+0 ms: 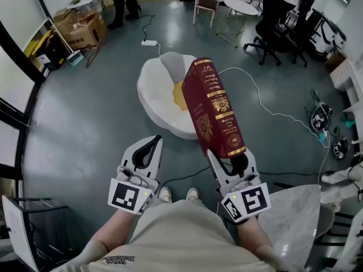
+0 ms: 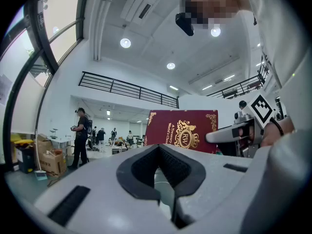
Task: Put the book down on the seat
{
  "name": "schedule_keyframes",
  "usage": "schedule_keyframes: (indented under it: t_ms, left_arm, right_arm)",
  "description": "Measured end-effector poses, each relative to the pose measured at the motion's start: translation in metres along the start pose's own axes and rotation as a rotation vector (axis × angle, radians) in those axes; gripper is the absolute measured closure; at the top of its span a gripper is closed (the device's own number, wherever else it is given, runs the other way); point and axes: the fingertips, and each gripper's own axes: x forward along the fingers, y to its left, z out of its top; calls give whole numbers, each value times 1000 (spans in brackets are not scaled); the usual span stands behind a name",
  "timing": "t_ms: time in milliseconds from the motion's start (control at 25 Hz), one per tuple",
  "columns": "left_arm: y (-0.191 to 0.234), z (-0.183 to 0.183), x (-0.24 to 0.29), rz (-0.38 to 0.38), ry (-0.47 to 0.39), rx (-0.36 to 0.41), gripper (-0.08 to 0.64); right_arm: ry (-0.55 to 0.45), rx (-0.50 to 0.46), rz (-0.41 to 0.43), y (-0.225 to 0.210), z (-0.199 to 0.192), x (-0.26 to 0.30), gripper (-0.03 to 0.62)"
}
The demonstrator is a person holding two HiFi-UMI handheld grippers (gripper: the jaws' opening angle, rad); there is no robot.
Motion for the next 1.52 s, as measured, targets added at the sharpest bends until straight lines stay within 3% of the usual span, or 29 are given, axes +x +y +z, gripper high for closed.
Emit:
schedule_keyframes:
  t_ms: [680, 1520]
  left_arm:
    - [-6, -7, 7, -51, 35, 21, 557]
    - [-6, -12, 4, -44, 63, 25, 557]
  right_arm:
    - [-18, 35, -8, 0, -1, -1, 371]
    - [-31, 49, 5, 0, -1, -2, 374]
